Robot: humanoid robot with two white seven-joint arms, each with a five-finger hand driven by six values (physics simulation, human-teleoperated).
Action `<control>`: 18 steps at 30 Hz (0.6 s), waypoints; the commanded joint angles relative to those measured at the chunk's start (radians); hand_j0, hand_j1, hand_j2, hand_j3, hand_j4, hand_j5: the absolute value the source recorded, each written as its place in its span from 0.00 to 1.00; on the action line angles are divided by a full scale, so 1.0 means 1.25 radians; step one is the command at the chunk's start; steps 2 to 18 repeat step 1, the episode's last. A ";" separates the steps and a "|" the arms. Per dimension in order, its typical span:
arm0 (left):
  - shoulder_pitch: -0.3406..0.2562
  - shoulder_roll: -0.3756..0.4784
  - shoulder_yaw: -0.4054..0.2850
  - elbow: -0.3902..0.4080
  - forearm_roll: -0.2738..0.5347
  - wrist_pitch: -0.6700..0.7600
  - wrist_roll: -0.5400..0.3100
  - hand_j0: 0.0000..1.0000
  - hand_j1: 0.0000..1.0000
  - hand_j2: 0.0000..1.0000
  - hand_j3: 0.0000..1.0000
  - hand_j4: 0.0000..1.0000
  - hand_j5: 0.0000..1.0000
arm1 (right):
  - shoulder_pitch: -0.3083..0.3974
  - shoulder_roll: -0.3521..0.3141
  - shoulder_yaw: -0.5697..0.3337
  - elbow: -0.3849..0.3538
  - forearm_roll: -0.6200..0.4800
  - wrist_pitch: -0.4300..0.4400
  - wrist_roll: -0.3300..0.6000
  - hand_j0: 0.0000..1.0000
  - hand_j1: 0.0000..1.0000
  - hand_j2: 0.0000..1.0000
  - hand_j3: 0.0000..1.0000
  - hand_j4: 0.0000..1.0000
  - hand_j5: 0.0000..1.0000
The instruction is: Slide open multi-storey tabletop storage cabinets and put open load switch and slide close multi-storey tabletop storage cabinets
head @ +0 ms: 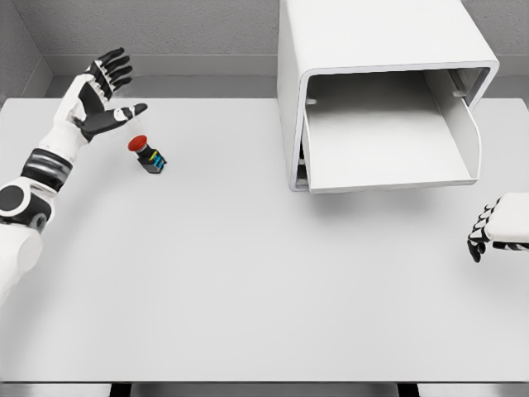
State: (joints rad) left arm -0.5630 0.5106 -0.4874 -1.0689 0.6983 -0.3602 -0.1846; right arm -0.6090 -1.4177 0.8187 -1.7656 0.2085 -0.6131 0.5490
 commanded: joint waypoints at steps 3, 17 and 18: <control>0.000 0.025 0.019 -0.042 -0.011 0.000 0.000 1.00 1.00 1.00 1.00 1.00 1.00 | 0.000 -0.001 0.000 0.001 -0.005 0.002 -0.002 0.69 0.69 0.69 0.69 0.69 0.69; 0.000 0.025 0.019 -0.042 -0.011 0.000 0.000 1.00 1.00 1.00 1.00 1.00 1.00 | 0.000 -0.001 0.000 0.001 -0.005 0.002 -0.002 0.69 0.69 0.69 0.69 0.69 0.69; 0.000 0.025 0.019 -0.042 -0.011 0.000 0.000 1.00 1.00 1.00 1.00 1.00 1.00 | 0.000 -0.001 0.000 0.001 -0.005 0.002 -0.002 0.69 0.69 0.69 0.69 0.69 0.69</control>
